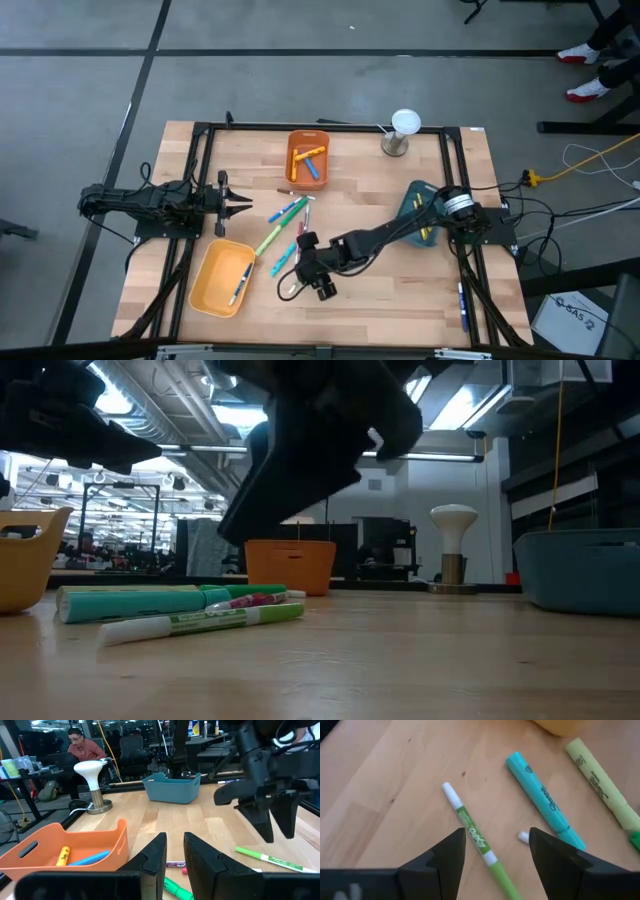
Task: Pick & Place Markers
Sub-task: Put the green marker pen into the yellow bin
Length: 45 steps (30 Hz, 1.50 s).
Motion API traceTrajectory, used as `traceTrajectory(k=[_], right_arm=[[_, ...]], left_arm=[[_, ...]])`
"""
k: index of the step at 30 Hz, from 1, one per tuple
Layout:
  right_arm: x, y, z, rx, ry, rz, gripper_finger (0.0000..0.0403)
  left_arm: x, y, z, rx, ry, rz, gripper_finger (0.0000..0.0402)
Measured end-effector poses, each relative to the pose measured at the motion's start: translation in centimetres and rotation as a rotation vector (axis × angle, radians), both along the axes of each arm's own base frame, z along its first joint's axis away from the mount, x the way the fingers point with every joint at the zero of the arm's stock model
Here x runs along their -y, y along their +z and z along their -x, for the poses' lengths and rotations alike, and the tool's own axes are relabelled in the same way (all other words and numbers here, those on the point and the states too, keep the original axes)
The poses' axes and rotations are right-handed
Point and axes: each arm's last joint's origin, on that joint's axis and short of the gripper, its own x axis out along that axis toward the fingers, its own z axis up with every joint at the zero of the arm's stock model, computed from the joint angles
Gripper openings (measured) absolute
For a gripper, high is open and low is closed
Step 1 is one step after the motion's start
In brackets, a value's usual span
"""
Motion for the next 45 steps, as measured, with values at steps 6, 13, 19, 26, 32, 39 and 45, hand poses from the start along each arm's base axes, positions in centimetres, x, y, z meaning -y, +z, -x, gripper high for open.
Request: traceTrajectory(k=[6, 13, 19, 26, 32, 39, 45], right_arm=[[0.0, -1.7, -0.3, -0.032, 0.063, 0.050, 0.0216], [0.9, -3.9, -0.9, -0.090, 0.071, 0.034, 0.0216], [2.1, -4.8, -1.4, -0.127, 0.076, -0.006, 0.0213], [2.5, -5.6, -1.4, -0.179, 0.103, -0.050, 0.0144], [2.5, -5.7, -1.3, -0.187, 0.105, -0.049, 0.0054], [2.5, -5.8, -1.4, -0.190, 0.045, -0.094, 0.0034], [2.2, -5.5, -2.0, -0.133, 0.004, -0.193, 0.0034]], left_arm=[[0.0, 0.0, 0.0, 0.000, 0.000, 0.000, 0.0065], [0.0, 0.0, 0.0, 0.000, 0.000, 0.000, 0.0061], [0.0, 0.0, 0.0, 0.000, 0.000, 0.000, 0.0065], [0.0, 0.0, 0.0, 0.000, 0.000, 0.000, 0.0061], [0.0, 0.0, 0.0, 0.000, 0.000, 0.000, 0.0065], [0.0, 0.0, 0.0, 0.000, 0.000, 0.000, 0.0061], [0.0, 0.0, 0.0, 0.000, 0.000, 0.000, 0.0064]])
